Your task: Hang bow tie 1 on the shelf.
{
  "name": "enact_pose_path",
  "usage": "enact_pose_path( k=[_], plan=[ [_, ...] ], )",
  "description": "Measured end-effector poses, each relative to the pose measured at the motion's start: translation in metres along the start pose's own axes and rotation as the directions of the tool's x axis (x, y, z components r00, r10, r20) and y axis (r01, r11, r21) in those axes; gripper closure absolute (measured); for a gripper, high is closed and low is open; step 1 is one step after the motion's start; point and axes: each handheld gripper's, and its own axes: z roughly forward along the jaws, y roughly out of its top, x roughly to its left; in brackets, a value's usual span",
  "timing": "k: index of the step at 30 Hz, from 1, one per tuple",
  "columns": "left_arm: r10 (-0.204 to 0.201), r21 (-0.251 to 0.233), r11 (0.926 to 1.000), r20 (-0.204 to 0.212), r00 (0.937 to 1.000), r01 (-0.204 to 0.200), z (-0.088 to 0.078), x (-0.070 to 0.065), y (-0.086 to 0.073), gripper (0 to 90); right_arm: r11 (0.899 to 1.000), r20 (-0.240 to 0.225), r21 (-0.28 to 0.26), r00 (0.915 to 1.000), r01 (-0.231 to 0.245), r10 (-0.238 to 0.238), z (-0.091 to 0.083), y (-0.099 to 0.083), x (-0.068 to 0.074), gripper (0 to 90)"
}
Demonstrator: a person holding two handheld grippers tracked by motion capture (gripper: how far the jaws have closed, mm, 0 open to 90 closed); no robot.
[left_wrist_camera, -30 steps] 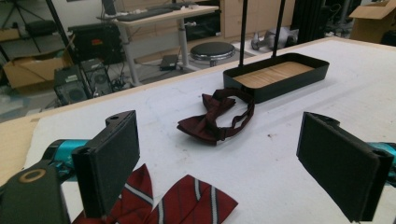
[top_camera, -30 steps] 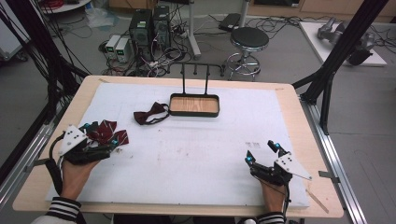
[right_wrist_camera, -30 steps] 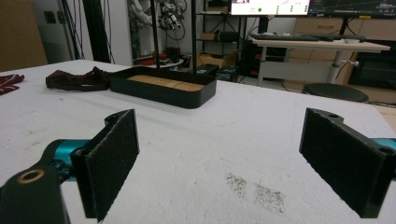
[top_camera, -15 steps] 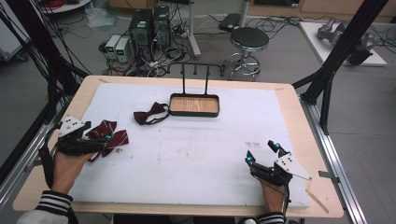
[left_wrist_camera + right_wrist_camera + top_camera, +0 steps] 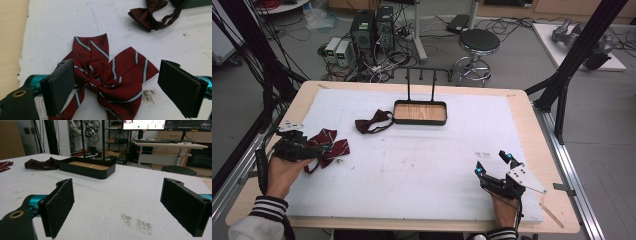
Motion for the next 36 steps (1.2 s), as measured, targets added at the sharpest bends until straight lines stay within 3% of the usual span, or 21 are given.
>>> enact_pose_path(
  k=[6,14,20,22,23,26,36],
  plan=[
    [-0.002,0.059,0.9983,0.001,1.0,0.002,0.008,0.007,0.007,17.3,1.0,0.0,0.001,1.0,-0.003,0.003,0.0,0.0,0.0,11.0],
    [0.0,0.172,0.9851,0.011,0.9999,-0.002,0.022,0.013,0.008,18.9,1.0,0.004,-0.001,1.0,-0.002,0.002,0.0,0.0,0.0,11.0],
    [-0.016,0.202,0.9792,0.011,0.9998,0.014,0.028,0.017,0.008,20.6,1.0,0.003,-0.002,1.0,-0.003,0.003,0.0,0.0,0.0,11.0],
    [-0.021,0.22,0.9753,0.017,0.9996,0.017,0.03,0.018,0.008,23.3,1.0,0.006,-0.001,1.0,-0.002,0.002,0.0,0.0,0.0,11.0],
    [-0.032,0.243,0.9696,0.02,0.9993,0.026,0.032,0.02,0.008,24.2,1.0,0.006,-0.001,1.0,-0.002,0.002,0.0,0.0,0.001,11.0],
    [-0.044,0.26,0.965,0.026,0.9987,0.036,0.034,0.021,0.008,27.1,1.0,0.005,0.0,1.0,-0.002,0.002,0.0,0.0,0.0,11.0],
    [-0.032,0.297,0.9547,0.022,0.9992,0.024,0.038,0.021,0.009,30.2,1.0,0.002,0.0,1.0,-0.001,0.001,0.0,0.0,0.0,11.0]
  ],
)
